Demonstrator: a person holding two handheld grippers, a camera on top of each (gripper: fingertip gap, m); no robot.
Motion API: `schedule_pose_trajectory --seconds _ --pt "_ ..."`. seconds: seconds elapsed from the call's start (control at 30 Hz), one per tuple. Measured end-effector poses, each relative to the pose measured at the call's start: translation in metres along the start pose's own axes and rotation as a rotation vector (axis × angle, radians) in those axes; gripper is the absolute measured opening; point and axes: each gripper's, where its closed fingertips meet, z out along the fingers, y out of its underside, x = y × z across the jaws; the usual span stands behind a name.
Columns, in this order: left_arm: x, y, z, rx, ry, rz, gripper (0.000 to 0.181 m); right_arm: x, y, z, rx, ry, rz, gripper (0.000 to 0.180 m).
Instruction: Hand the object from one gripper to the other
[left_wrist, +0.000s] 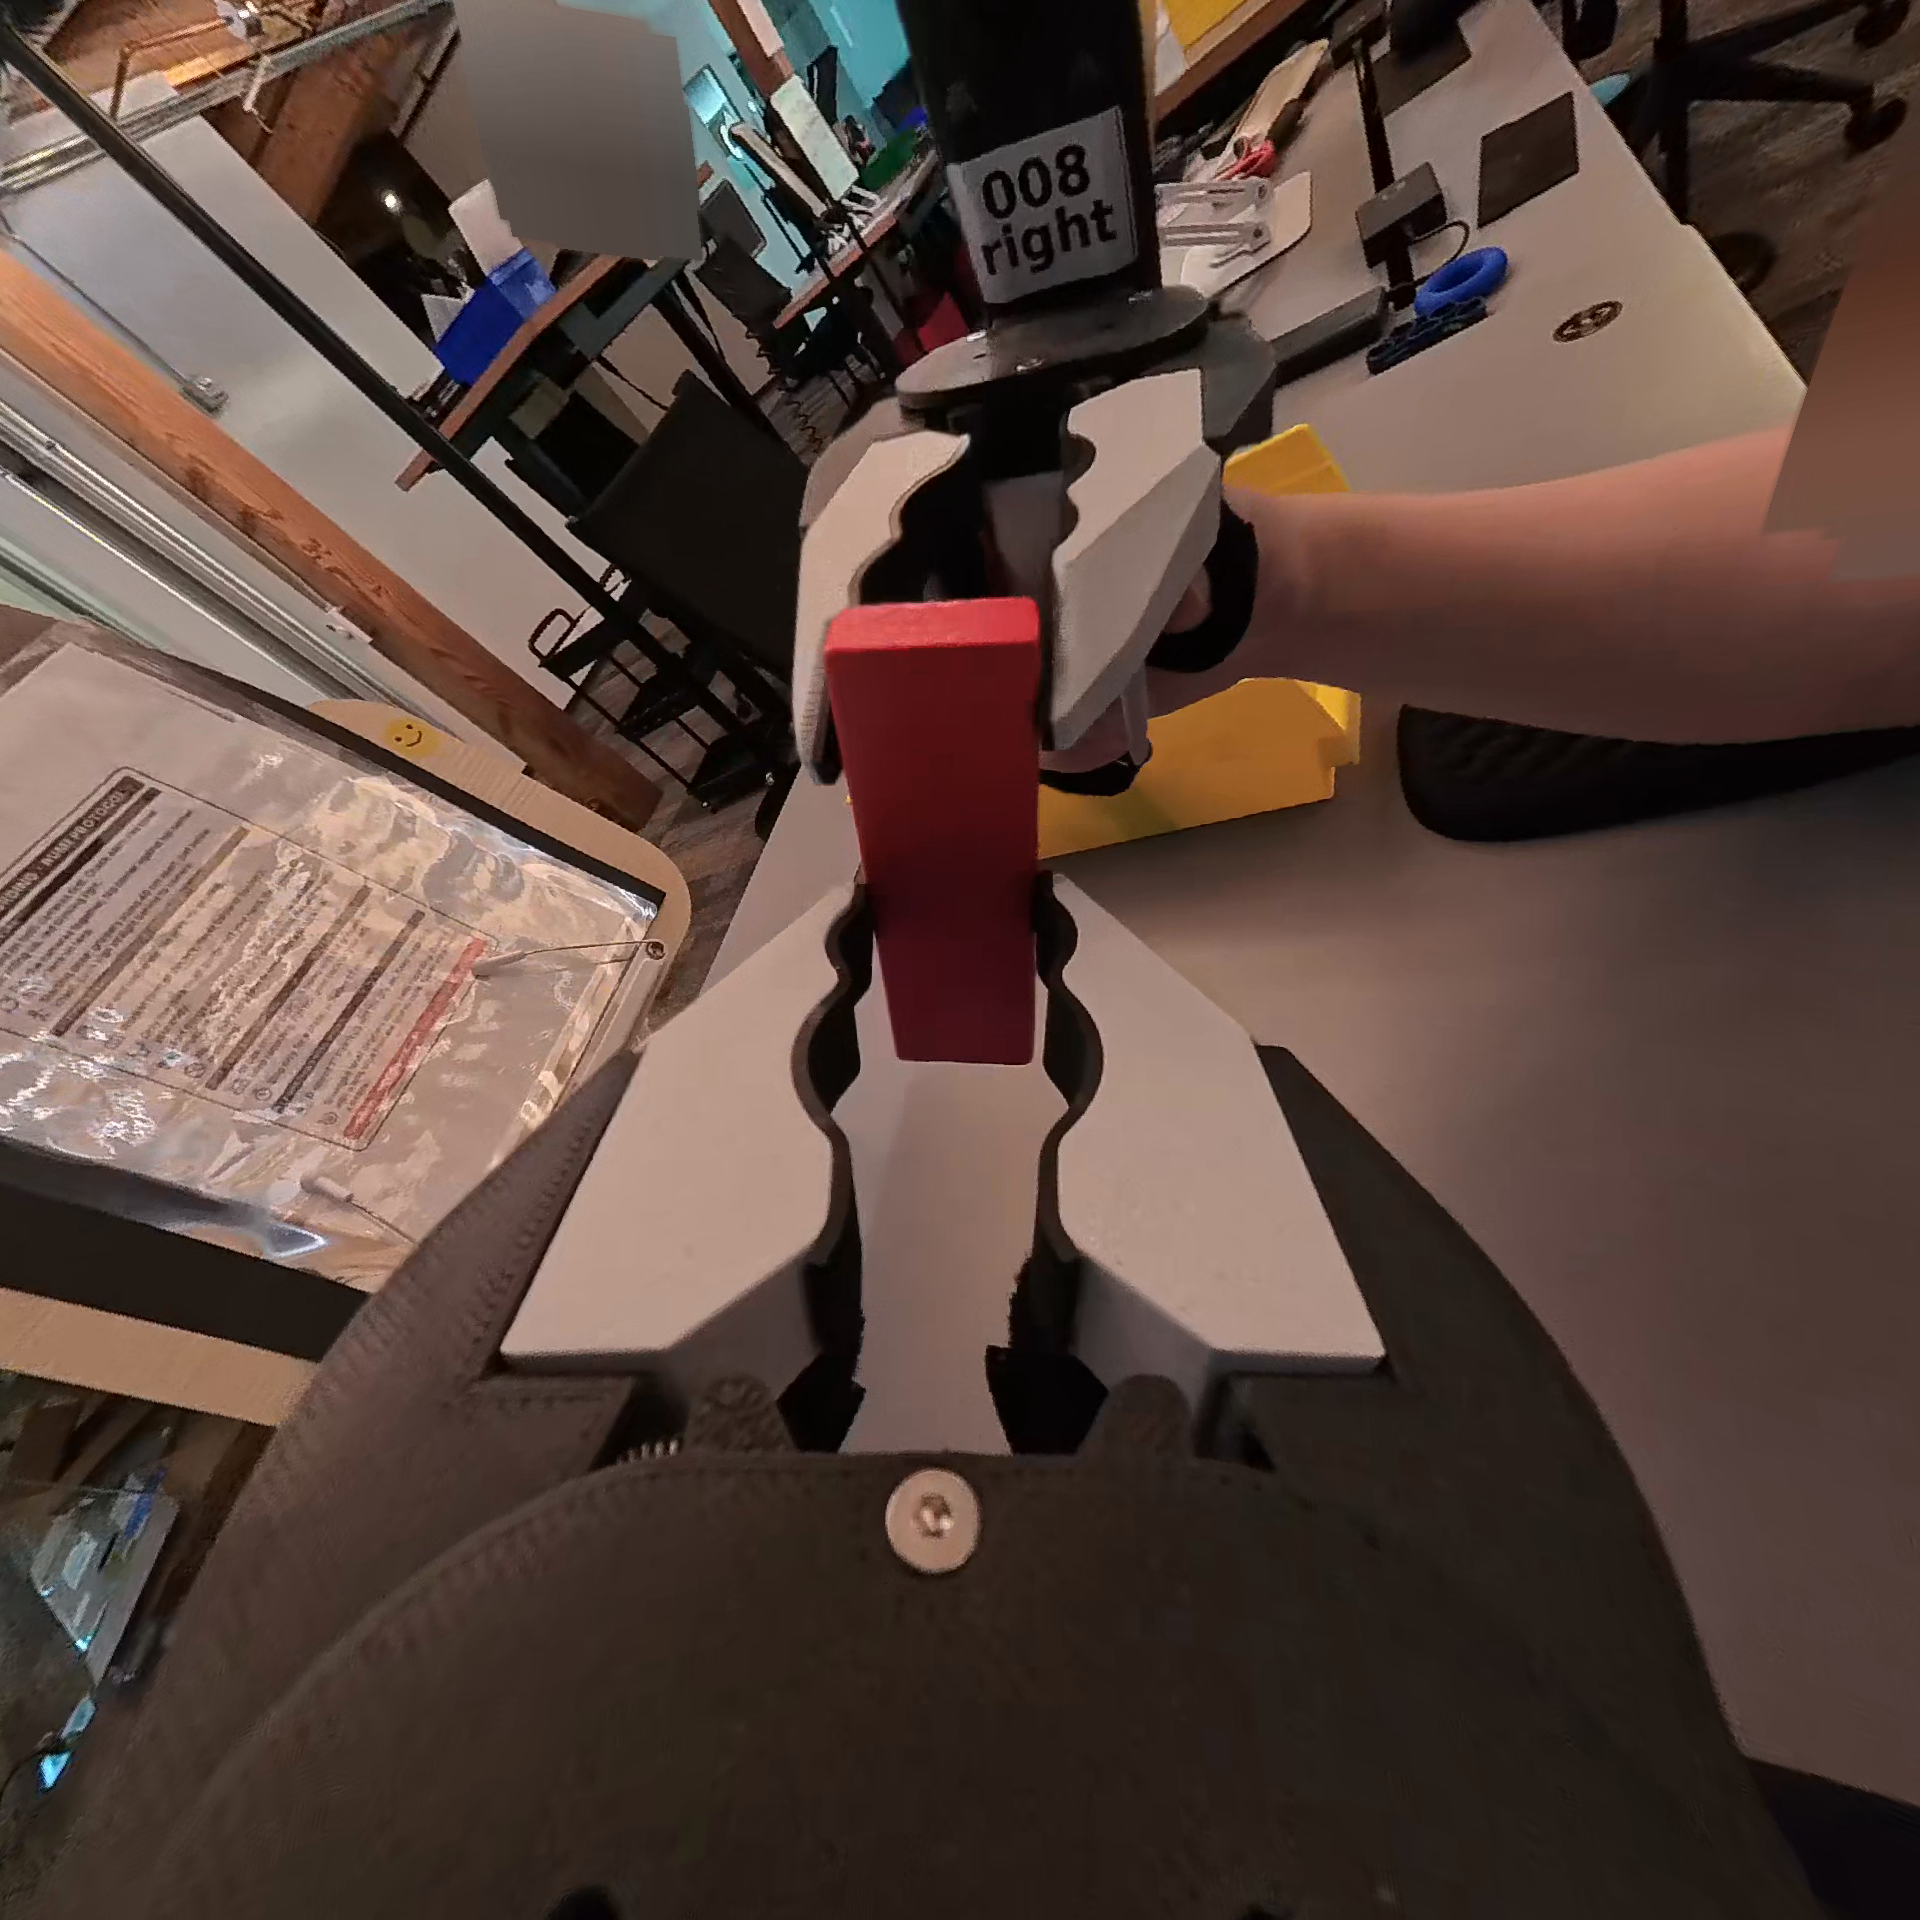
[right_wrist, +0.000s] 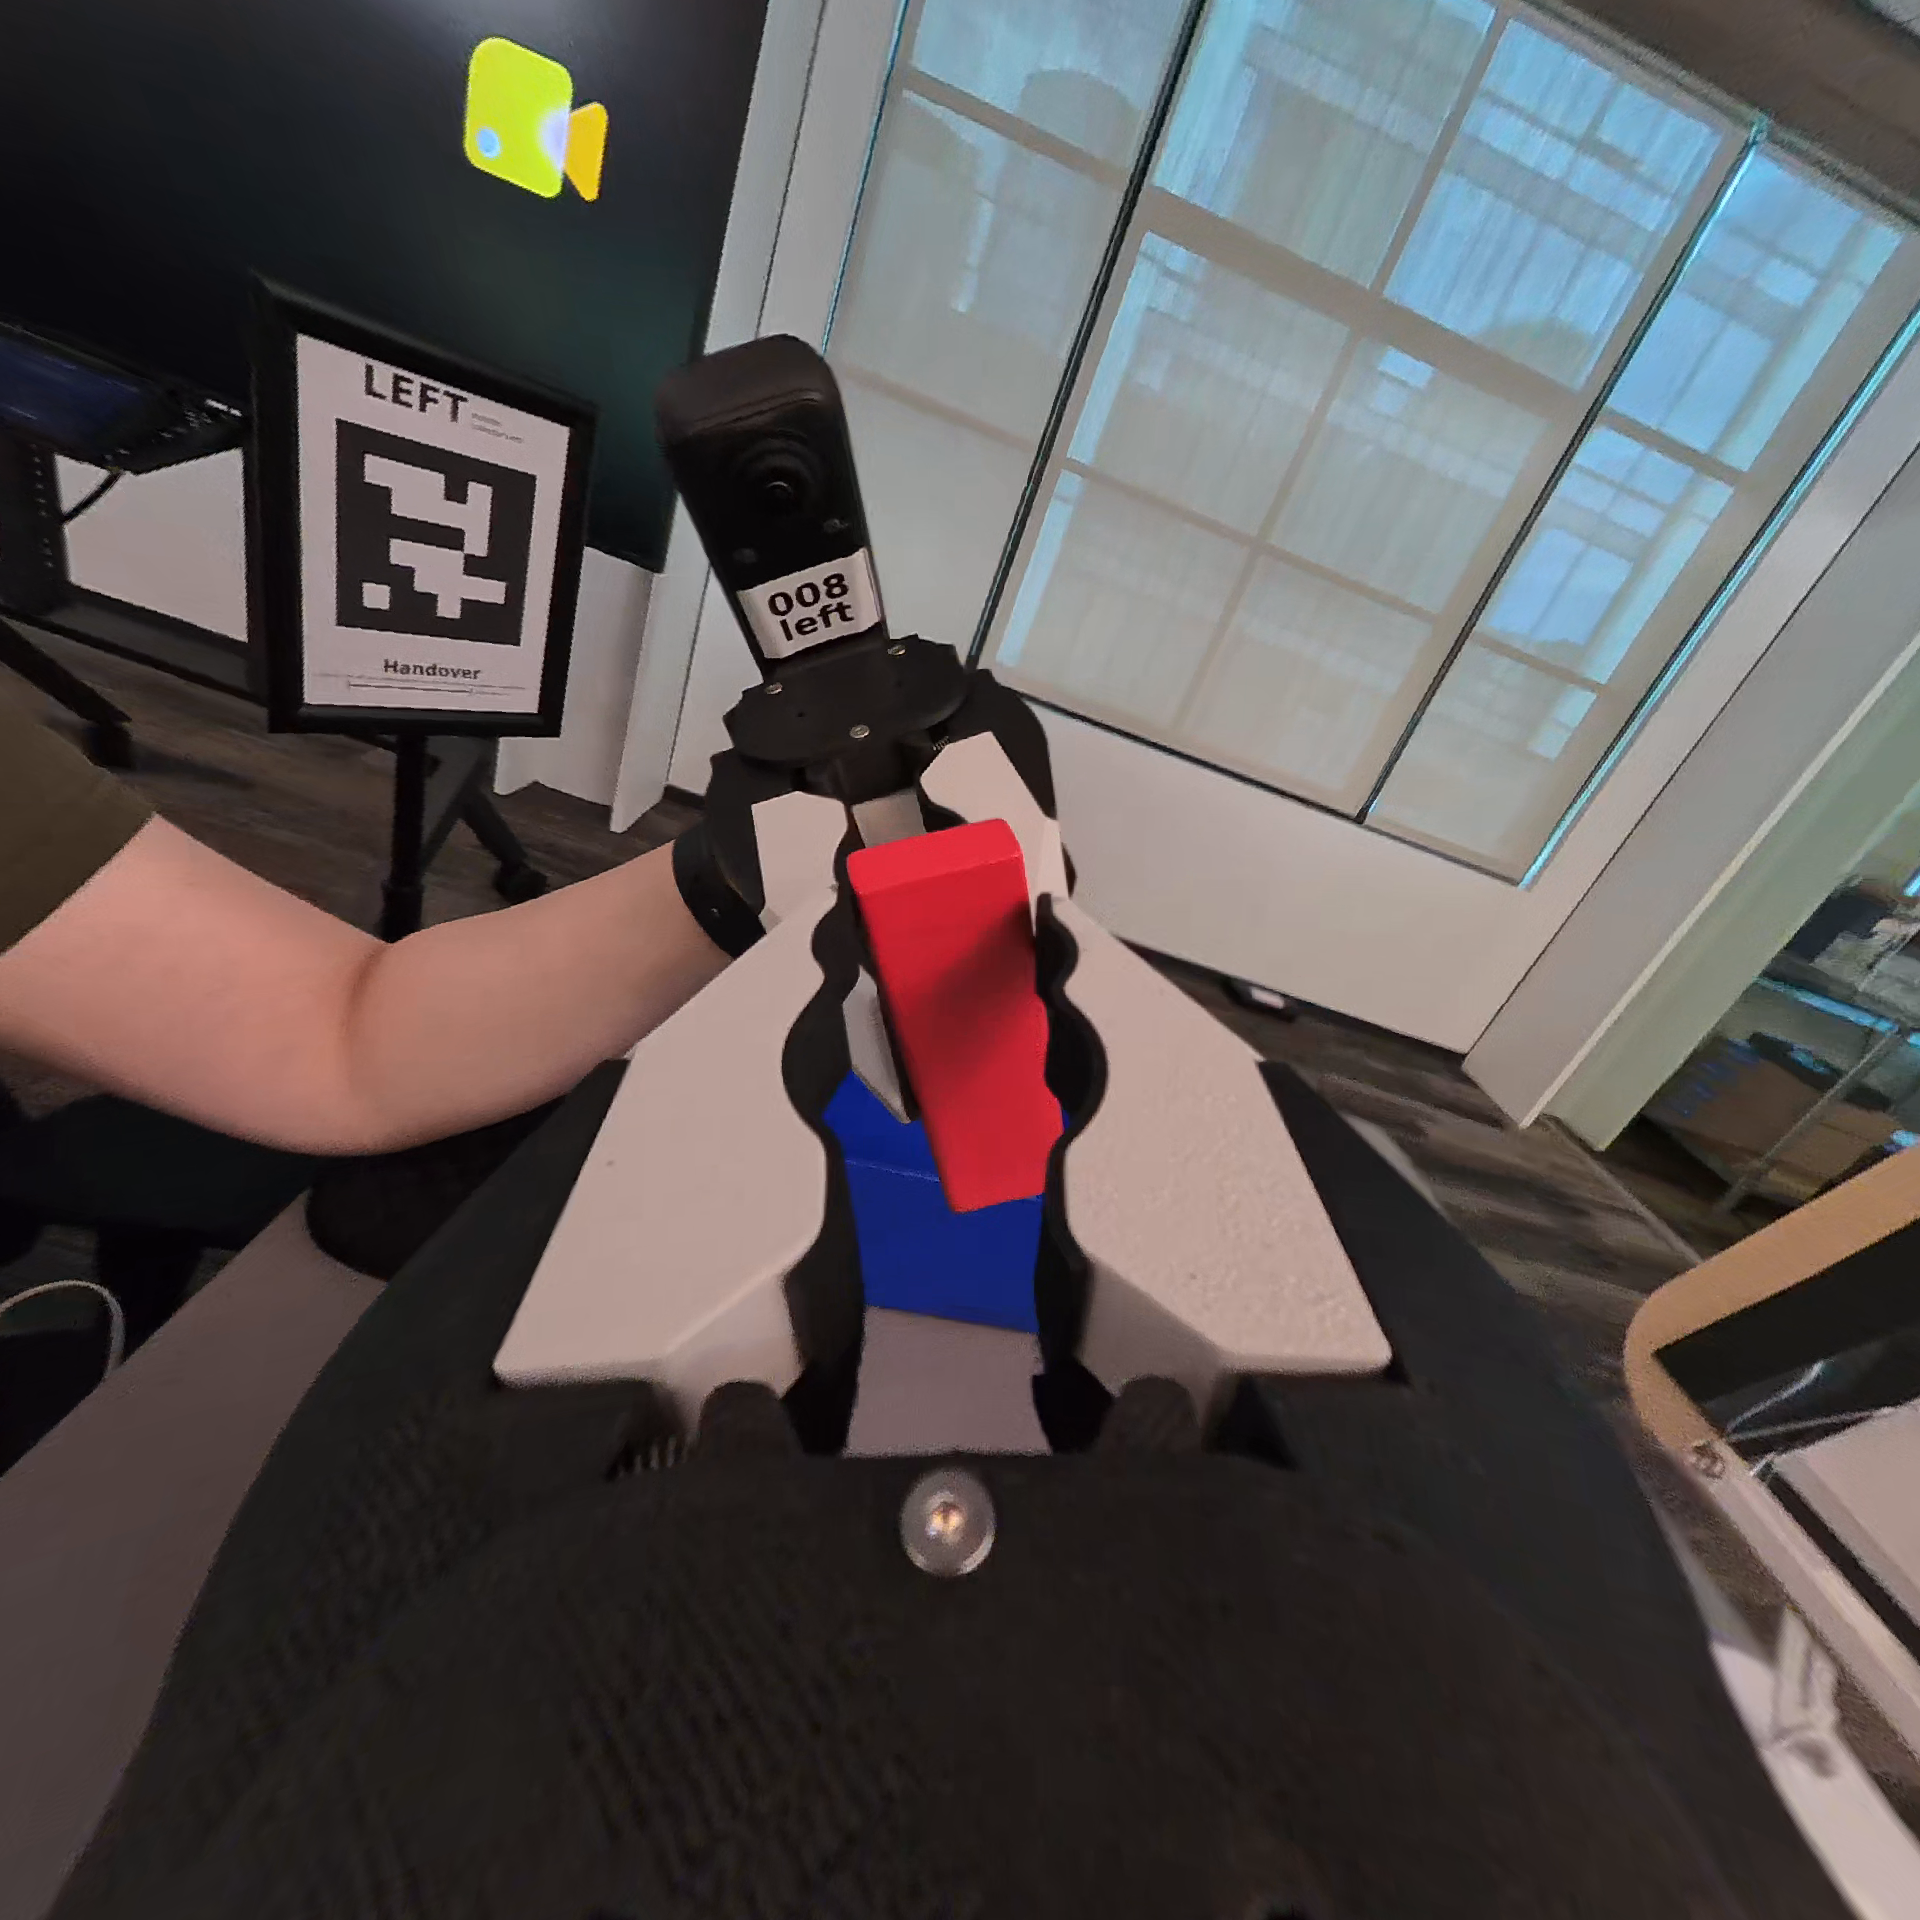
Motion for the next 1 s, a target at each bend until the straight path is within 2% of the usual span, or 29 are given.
schedule_pose_trajectory --seconds 0.07,0.1,0.23,0.27,0.4,0.5,0.67,1.0 --pt "-0.003 -0.001 0.001 0.021 -0.012 -0.027 0.032 0.01 0.001 -0.002 -0.014 0.027 0.097 0.031" --pt "-0.008 -0.003 0.0 0.044 -0.035 -0.033 0.039 0.017 0.001 -0.003 -0.007 0.047 0.172 0.031" --pt "-0.019 -0.005 0.001 0.059 -0.115 -0.028 0.107 0.054 0.018 -0.018 0.032 0.13 0.569 0.03" --pt "-0.02 -0.003 0.002 0.04 -0.124 -0.017 0.113 0.062 0.026 -0.022 0.046 0.136 0.691 0.03" --pt "-0.018 0.008 0.016 -0.033 -0.163 0.085 0.118 0.077 0.049 -0.036 0.173 0.043 1.122 0.03" --pt "-0.01 0.023 0.032 -0.123 -0.139 0.105 0.123 0.071 0.052 -0.038 0.227 -0.107 1.284 0.03" --pt "-0.002 0.025 0.045 -0.139 -0.115 0.127 0.124 0.049 0.055 -0.029 0.115 -0.207 1.286 0.03" --pt "0.015 0.017 0.047 -0.119 -0.049 0.172 0.111 0.027 0.048 -0.025 0.03 -0.295 1.25 0.03"
